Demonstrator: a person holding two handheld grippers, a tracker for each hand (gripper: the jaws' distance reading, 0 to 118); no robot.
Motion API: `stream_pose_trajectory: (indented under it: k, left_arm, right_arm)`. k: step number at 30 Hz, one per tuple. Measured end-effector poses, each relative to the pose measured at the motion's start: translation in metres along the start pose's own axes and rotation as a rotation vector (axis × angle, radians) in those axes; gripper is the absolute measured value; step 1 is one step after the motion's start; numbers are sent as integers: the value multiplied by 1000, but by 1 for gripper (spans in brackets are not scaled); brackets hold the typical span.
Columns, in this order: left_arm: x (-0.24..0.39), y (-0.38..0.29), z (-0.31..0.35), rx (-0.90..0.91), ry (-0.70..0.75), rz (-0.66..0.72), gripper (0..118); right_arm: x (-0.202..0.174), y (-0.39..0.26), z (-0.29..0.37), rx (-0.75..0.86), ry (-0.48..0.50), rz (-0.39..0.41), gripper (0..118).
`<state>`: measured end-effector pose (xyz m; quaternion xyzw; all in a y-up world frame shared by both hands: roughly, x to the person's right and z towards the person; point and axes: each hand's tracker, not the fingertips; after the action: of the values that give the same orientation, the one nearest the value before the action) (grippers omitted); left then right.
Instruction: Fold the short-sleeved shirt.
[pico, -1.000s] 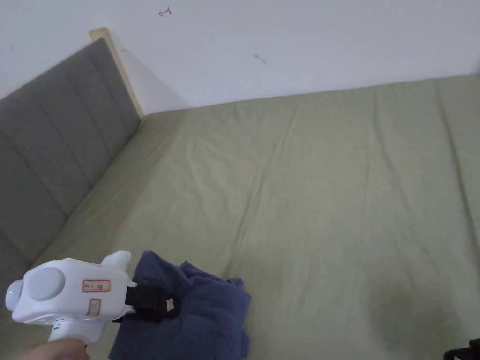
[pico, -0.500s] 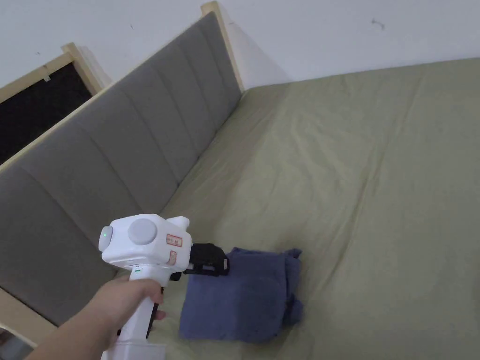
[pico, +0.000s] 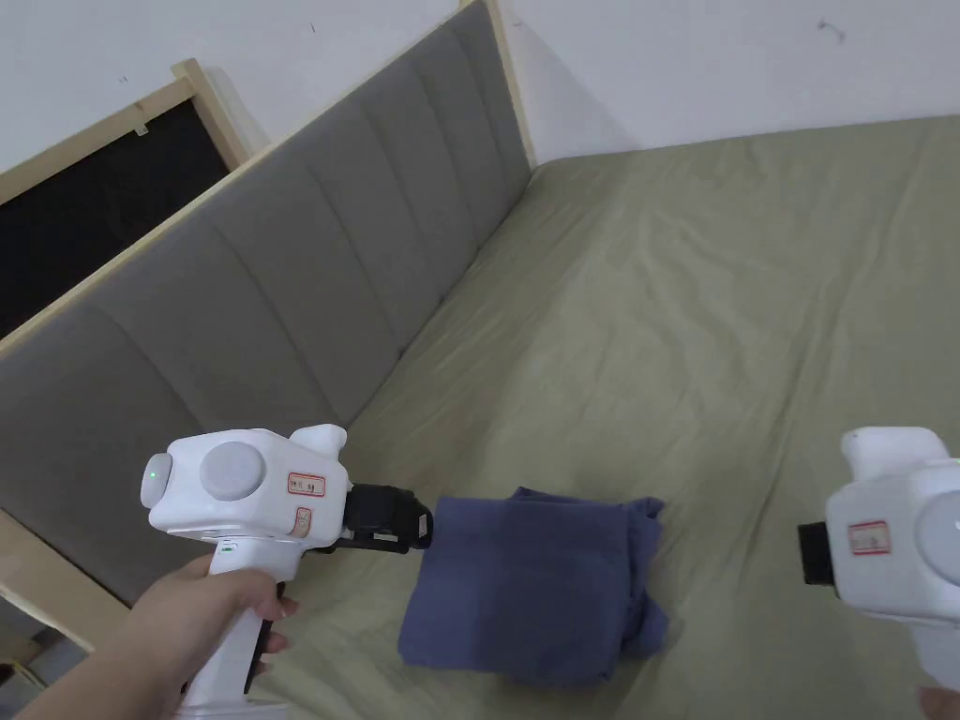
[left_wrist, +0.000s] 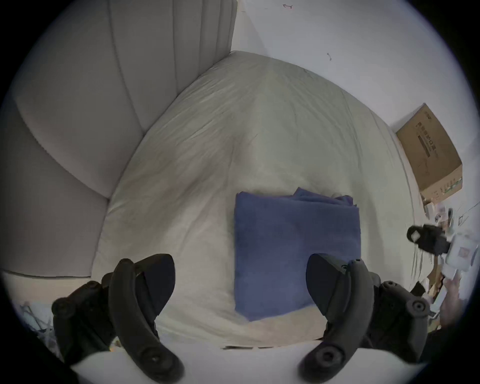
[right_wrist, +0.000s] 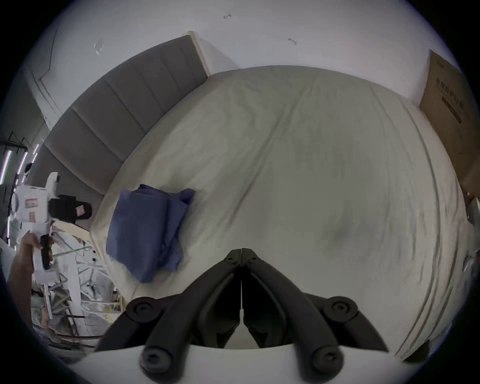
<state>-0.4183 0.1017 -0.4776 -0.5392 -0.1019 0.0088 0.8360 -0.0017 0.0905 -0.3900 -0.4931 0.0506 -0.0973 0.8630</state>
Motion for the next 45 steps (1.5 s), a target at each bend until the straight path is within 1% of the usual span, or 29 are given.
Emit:
stream_pose_trajectory:
  k: [1, 2, 3, 4, 5, 7, 11, 14, 17, 20, 22, 24, 27, 30, 33, 36, 39, 42, 45]
  left_arm:
    - [-2, -3, 4, 9, 9, -11, 88]
    - [-2, -5, 9, 16, 7, -9, 71]
    - [-4, -8, 14, 25, -2, -1, 51]
    - [-7, -11, 19, 40, -22, 19, 28]
    - [-10, -14, 23, 46, -42, 36, 17]
    - [-8, -19, 32, 56, -52, 41, 2]
    - [7, -28, 46, 110, -30, 15, 0]
    - [33, -32, 55, 175, -55, 21, 0]
    - [80, -32, 53, 201, 9, 4, 0]
    - [144, -30, 41, 215, 55, -29, 0]
    - [194, -31, 31, 230, 36, -50, 0]
    - [244, -30, 22, 230, -34, -90, 0]
    - [322, -31, 18, 246, -108, -171, 0]
    - [393, -31, 26, 275, -152, -238, 0]
    - [451, -33, 42, 336, -176, -249, 0]
    - [496, -40, 63, 428, -177, -246, 0]
    - [529, -50, 85, 529, -187, -260, 0]
    - [551, -62, 112, 646, -172, -271, 0]
    - [560, -75, 141, 783, -176, -280, 0]
  right_arm:
    - [-6, 2, -3, 0, -2, -1, 0]
    - [-11, 3, -5, 0, -3, -1, 0]
    - [-14, 4, -7, -2, -3, 0, 0]
    - [-17, 5, -9, -5, 0, 2, 0]
    - [-18, 6, -10, -11, 10, 1, 0]
    - [-18, 6, -11, -19, 25, -8, 0]
    - [-14, 4, -7, 2, -13, -2, 0]
    - [-2, 4, -1, 16, -13, -26, 0]
    - [11, 2, 10, 32, -8, -36, 0]
    - [29, -3, 29, 50, -5, -29, 0]
    - [49, -7, 45, 69, -4, -29, 0]
    - [71, -14, 66, 95, -16, -32, 0]
    - [114, -24, 102, 156, -69, -59, 0]
    - [163, -36, 142, 211, -129, -112, 0]
    - [211, -50, 185, 289, -208, -179, 0]
    - [248, -62, 226, 373, -268, -253, 0]
    - [269, -71, 264, 453, -284, -268, 0]
    - [275, -78, 296, 538, -313, -245, 0]
    - [271, -81, 323, 632, -321, -205, 0]
